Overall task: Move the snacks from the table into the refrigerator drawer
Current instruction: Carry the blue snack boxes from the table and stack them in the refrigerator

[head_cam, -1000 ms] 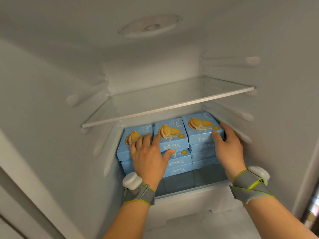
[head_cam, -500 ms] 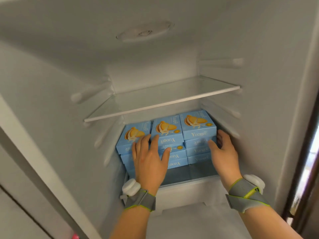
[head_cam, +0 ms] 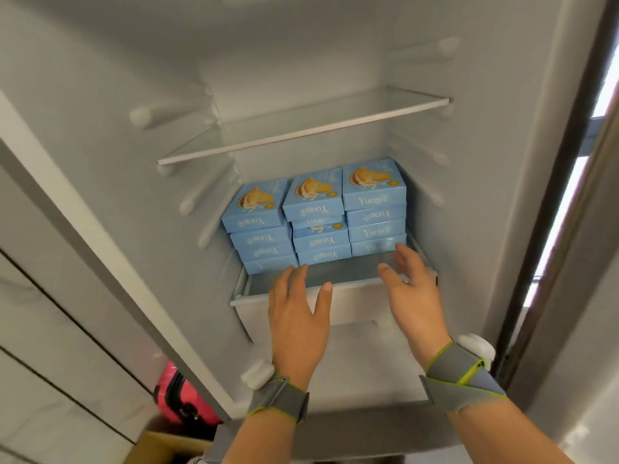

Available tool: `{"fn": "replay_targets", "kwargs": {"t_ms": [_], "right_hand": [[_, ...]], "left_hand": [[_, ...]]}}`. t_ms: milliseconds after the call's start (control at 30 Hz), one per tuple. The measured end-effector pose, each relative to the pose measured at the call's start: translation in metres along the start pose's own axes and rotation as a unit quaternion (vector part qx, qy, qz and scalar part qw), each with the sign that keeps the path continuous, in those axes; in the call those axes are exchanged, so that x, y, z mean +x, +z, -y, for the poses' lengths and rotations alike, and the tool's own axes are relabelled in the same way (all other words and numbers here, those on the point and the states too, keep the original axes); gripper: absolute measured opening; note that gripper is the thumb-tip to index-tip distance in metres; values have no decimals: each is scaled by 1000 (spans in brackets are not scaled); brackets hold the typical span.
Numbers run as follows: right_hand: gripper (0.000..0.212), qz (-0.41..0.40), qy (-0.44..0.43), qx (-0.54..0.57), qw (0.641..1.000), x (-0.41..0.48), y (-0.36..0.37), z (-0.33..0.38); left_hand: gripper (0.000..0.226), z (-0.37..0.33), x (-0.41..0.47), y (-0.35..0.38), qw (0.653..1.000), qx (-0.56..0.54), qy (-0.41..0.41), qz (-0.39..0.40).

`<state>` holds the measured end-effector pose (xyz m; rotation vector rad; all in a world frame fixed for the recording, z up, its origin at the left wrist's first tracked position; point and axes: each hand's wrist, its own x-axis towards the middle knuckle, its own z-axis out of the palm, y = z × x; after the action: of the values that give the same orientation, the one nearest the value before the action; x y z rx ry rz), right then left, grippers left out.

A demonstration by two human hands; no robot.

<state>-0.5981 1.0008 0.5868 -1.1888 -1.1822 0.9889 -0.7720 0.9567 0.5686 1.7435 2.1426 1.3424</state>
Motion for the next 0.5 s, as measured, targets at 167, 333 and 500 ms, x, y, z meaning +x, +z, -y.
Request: {"fn": "replay_targets", "kwargs": {"t_ms": [167, 333, 500], "right_hand": [[52, -1, 9, -12, 1000, -27, -1, 6], [51, -25, -6, -45, 999, -65, 10, 22], [48, -40, 0, -71, 997, -110, 29, 19]], "left_hand": [[62, 4, -13, -15, 999, -26, -7, 23], [59, 11, -23, -42, 997, -64, 3, 43], [58, 33, -52, -72, 992, -112, -1, 66]]}}
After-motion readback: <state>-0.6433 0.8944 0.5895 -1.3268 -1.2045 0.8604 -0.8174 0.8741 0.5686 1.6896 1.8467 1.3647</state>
